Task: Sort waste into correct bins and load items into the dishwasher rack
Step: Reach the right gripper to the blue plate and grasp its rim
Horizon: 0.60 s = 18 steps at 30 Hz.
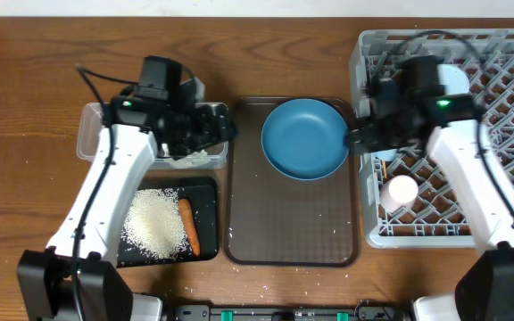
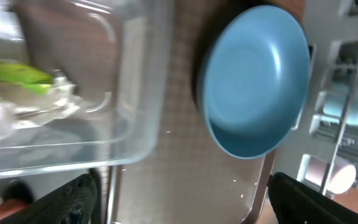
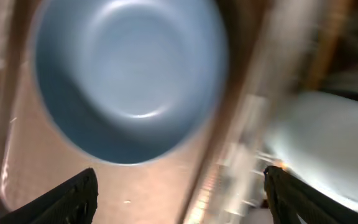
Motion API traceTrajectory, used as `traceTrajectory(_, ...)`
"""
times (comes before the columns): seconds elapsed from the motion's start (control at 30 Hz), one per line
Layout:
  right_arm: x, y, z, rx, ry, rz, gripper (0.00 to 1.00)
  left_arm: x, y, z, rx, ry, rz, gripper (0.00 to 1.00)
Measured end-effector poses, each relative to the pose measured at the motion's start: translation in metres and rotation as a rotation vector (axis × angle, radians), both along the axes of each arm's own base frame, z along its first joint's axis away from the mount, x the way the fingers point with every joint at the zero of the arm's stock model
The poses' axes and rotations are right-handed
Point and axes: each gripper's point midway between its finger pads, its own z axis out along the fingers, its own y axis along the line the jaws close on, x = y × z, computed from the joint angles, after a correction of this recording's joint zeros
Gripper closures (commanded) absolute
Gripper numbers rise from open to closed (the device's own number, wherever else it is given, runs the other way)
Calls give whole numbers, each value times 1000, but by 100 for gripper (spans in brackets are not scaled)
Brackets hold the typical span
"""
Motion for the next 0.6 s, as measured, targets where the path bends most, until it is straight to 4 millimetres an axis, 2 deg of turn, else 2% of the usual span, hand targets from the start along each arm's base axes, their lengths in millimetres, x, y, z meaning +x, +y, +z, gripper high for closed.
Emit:
traceTrajectory(0.27,-16,74,5,2,-59,145,14,3,54,-7,47,44,148,9)
traceTrajectory(0.43,-20,110,10,26,-114,209,13,5,81,-9,75,50,220,9)
traceTrajectory(0.53,-22,133,1,32,-125,254,14,6,96,-11,108,50,257,10)
traceTrajectory(0.6,-22,148,-16,22,-114,284,16,6,103,-12,124,51,274,10)
